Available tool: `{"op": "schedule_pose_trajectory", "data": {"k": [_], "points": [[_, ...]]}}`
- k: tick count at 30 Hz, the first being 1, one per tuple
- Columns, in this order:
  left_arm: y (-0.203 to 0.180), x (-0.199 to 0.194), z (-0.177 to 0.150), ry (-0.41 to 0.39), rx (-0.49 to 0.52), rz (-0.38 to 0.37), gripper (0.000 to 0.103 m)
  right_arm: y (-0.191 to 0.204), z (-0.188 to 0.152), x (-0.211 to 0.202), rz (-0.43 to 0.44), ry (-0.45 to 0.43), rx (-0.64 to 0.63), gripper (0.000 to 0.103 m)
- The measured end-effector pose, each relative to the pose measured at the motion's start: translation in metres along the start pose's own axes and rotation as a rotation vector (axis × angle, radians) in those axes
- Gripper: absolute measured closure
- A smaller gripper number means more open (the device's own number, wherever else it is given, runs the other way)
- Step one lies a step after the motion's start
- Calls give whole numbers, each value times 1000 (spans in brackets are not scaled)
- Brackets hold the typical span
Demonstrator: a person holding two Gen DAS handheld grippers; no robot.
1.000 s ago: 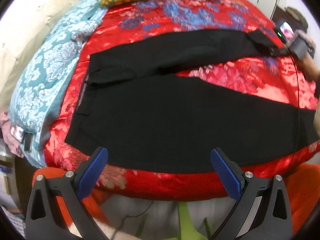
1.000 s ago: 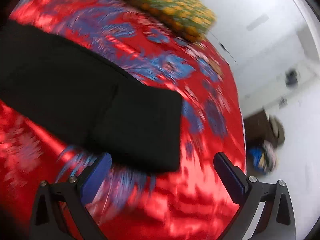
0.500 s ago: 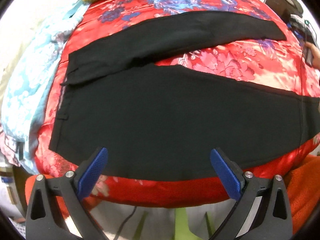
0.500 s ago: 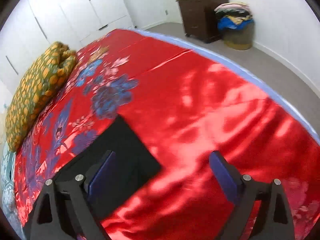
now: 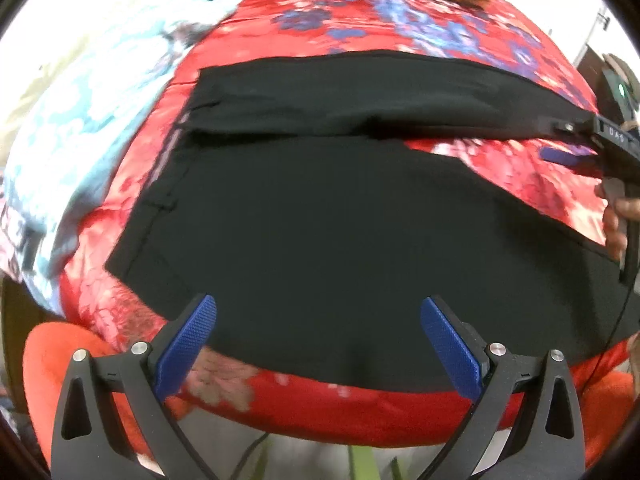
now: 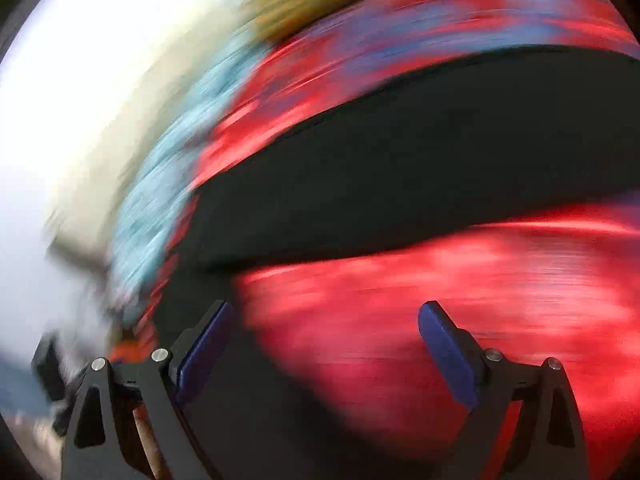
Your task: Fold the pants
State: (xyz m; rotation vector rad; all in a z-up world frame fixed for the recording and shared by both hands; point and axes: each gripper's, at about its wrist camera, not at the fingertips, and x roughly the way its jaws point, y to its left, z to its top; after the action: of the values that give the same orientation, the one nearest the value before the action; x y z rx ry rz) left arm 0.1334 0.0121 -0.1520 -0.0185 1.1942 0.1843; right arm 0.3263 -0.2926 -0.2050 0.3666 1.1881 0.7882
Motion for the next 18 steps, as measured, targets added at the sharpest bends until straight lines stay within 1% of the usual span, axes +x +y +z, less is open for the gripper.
{"op": "schedule_pose_trajectory", "data": {"k": [2, 3, 5, 6, 7, 8, 9, 10, 11, 12, 13, 14, 15, 17, 18], "points": [[11, 0, -2, -9, -16, 10, 1, 58, 11, 48, 105, 65, -97, 10], [18, 0, -3, -15, -27, 11, 1, 76, 14, 65, 127, 84, -125, 10], [30, 0, -6, -17, -53, 3, 1, 99, 36, 105, 124, 99, -153, 10], [35, 1, -7, -16, -65, -4, 1, 102, 52, 133, 86, 137, -153, 10], [39, 1, -8, -15, -73, -11, 1, 100, 63, 161, -42, 184, -158, 13], [42, 0, -10, -16, -78, -16, 1, 94, 71, 174, -152, 202, -148, 15], [46, -1, -11, -19, -80, -24, 1, 82, 83, 184, -226, 205, -104, 20], [51, -3, -12, -27, -82, -32, 1, 72, 91, 182, -205, 186, -26, 20], [55, -4, -14, -40, -83, -39, 1, 64, 98, 173, -149, 154, 66, 20], [59, -4, -16, -50, -83, -40, 1, 58, 103, 159, -61, 119, 151, 20], [63, 1, -16, -55, -85, -40, 1, 57, 106, 149, 4, 104, 184, 17], [65, 5, -14, -54, -89, -48, 1, 59, 110, 143, 23, 113, 176, 16], [67, 12, -11, -45, -96, -65, 1, 67, 113, 142, -1, 150, 134, 16], [70, 23, -5, -19, -119, -115, 1, 84, 112, 163, -120, 289, 30, 16], [72, 26, -3, -18, -130, -149, 1, 91, 110, 186, -202, 380, -24, 16]]}}
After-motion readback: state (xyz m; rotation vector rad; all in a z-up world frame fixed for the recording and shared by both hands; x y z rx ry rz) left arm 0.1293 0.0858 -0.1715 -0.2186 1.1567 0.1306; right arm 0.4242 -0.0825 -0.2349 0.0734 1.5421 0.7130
